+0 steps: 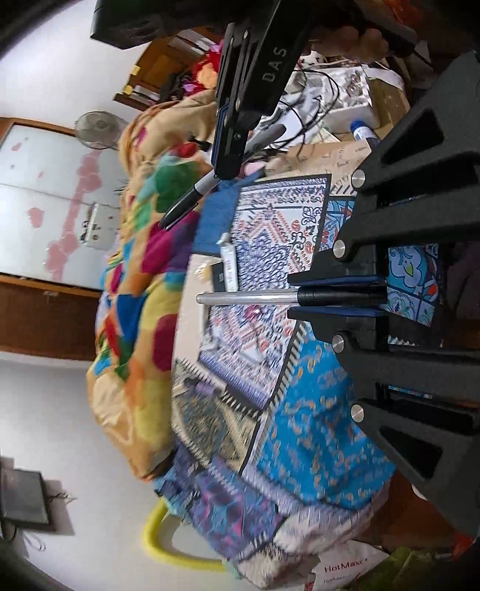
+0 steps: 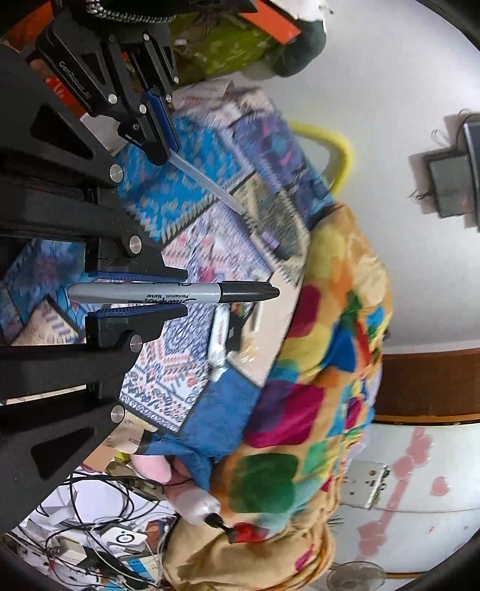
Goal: Collect trash
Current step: 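Carry the pen and marker with both grippers over the white bin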
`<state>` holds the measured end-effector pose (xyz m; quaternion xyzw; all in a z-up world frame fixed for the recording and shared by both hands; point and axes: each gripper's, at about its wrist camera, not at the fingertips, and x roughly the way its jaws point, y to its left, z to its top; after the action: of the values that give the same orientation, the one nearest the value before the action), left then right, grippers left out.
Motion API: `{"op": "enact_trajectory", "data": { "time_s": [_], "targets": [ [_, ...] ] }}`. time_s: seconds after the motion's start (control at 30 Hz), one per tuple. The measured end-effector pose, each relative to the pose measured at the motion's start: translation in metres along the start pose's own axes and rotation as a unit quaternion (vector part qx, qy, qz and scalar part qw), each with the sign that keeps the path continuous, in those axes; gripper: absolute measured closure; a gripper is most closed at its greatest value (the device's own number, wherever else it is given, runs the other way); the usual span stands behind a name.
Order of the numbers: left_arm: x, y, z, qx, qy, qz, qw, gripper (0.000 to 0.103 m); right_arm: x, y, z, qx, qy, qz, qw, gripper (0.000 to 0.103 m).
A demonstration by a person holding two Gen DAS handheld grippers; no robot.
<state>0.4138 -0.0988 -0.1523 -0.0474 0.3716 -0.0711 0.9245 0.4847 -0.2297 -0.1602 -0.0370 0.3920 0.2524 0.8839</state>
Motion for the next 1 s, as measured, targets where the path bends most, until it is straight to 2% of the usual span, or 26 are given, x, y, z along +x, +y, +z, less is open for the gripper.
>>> {"op": "enact_trajectory", "data": {
  "time_s": [0.3, 0.5, 0.77, 1.0],
  "targets": [
    [-0.081, 0.034, -0.007, -0.024, -0.050, 0.030, 0.9980, 0.094, -0.048, 0.062, 0.009, -0.037, -0.047, 0.028, 0.998, 0.093],
    [-0.128, 0.067, -0.022, -0.038, -0.074, 0.065, 0.9945, 0.094, -0.056, 0.109, 0.010, -0.068, -0.059, 0.062, 0.994, 0.093],
    [-0.175, 0.127, -0.055, -0.082, -0.084, 0.113, 0.9867, 0.094, -0.040, 0.181, 0.009, -0.108, -0.048, 0.115, 0.986, 0.093],
    [-0.192, 0.183, -0.089, -0.120, -0.073, 0.158, 0.9775, 0.094, -0.012, 0.240, -0.004, -0.139, -0.018, 0.162, 0.977, 0.093]
  ]
}}
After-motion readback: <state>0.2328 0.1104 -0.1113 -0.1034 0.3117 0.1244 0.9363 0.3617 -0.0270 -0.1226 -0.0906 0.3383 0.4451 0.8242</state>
